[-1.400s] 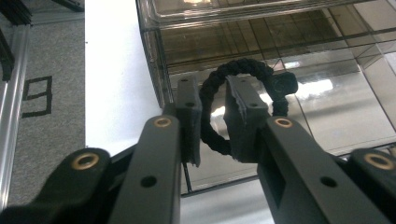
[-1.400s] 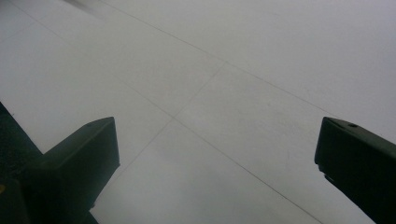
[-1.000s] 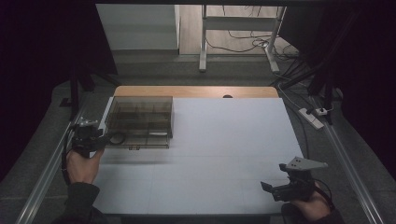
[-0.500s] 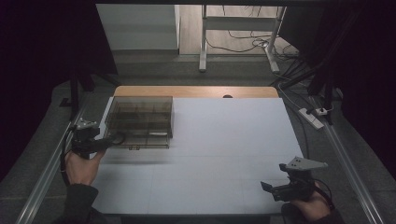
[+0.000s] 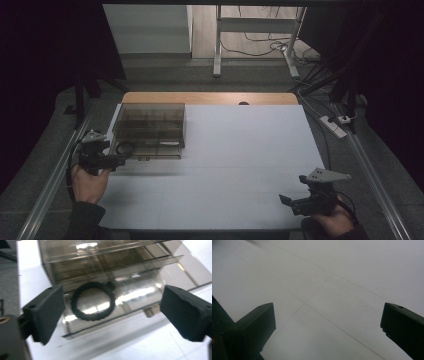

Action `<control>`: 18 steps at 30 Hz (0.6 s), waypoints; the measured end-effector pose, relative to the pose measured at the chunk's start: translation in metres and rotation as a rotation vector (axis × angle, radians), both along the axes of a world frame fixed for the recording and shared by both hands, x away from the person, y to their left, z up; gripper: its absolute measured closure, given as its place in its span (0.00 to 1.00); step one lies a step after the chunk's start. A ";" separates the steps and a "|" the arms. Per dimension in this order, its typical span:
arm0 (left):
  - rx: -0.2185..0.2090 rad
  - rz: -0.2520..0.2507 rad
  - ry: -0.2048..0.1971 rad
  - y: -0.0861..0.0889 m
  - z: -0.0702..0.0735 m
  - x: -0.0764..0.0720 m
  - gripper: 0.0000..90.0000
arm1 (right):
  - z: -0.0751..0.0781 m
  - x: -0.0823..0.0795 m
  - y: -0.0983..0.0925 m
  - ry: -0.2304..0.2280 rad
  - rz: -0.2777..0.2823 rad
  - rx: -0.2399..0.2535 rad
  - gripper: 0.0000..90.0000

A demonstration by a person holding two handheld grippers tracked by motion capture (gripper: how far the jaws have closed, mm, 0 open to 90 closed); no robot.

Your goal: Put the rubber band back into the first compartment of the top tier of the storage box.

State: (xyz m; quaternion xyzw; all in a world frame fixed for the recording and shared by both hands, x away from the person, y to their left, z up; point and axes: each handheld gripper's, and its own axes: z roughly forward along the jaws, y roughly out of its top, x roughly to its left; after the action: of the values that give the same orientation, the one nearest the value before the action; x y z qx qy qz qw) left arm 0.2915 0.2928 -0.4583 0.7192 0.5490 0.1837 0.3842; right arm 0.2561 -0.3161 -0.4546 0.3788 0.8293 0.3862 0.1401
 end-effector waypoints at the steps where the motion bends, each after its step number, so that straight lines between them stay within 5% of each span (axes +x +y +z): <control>1: -0.011 -0.006 0.000 -0.001 0.000 -0.001 0.05 | 0.000 0.000 0.000 0.000 0.000 0.000 0.00; 18: -0.069 -0.055 -0.081 -0.018 0.004 -0.042 0.00 | 0.000 -0.001 0.000 0.003 -0.004 -0.001 0.00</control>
State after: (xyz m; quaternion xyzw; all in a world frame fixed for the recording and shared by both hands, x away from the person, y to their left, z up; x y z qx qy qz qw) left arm 0.2497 0.2751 -0.4540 0.7124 0.5190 0.1829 0.4354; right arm 0.2553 -0.3161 -0.4544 0.3809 0.8289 0.3851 0.1399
